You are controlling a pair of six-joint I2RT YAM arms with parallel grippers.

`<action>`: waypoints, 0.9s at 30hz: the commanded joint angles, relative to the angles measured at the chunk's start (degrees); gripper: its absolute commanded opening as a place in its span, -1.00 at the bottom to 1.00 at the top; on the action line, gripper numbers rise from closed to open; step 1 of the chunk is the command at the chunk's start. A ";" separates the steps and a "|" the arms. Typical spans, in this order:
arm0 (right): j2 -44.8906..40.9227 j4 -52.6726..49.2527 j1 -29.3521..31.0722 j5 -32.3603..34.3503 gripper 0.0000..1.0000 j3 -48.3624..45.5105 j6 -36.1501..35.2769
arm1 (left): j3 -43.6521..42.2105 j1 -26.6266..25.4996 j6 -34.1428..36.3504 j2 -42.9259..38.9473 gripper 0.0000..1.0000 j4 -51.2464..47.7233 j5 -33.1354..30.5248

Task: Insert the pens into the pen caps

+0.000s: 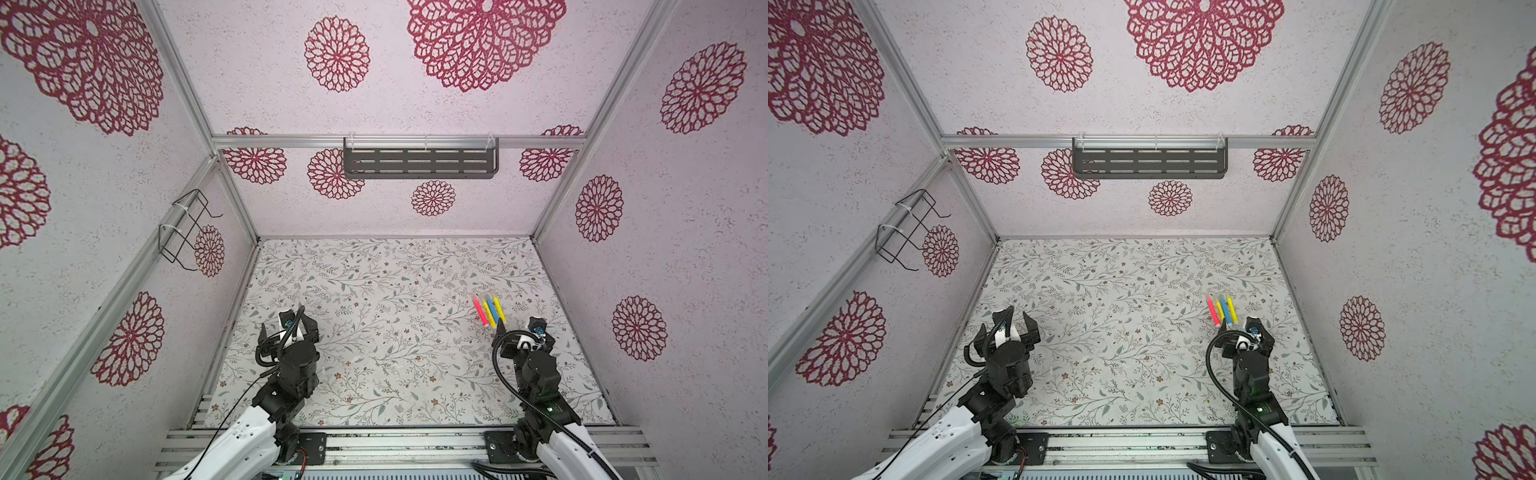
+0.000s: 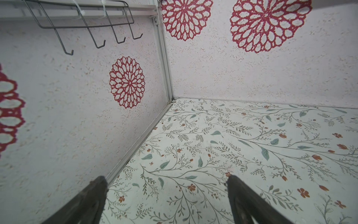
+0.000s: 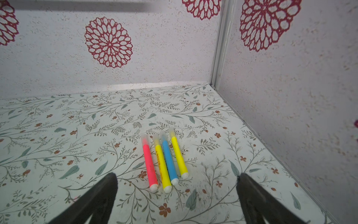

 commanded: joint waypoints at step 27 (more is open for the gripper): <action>-0.94 15.30 0.23 7.00 0.98 -8.16 -5.38 | -7.23 4.84 -0.65 -5.26 0.98 5.67 2.21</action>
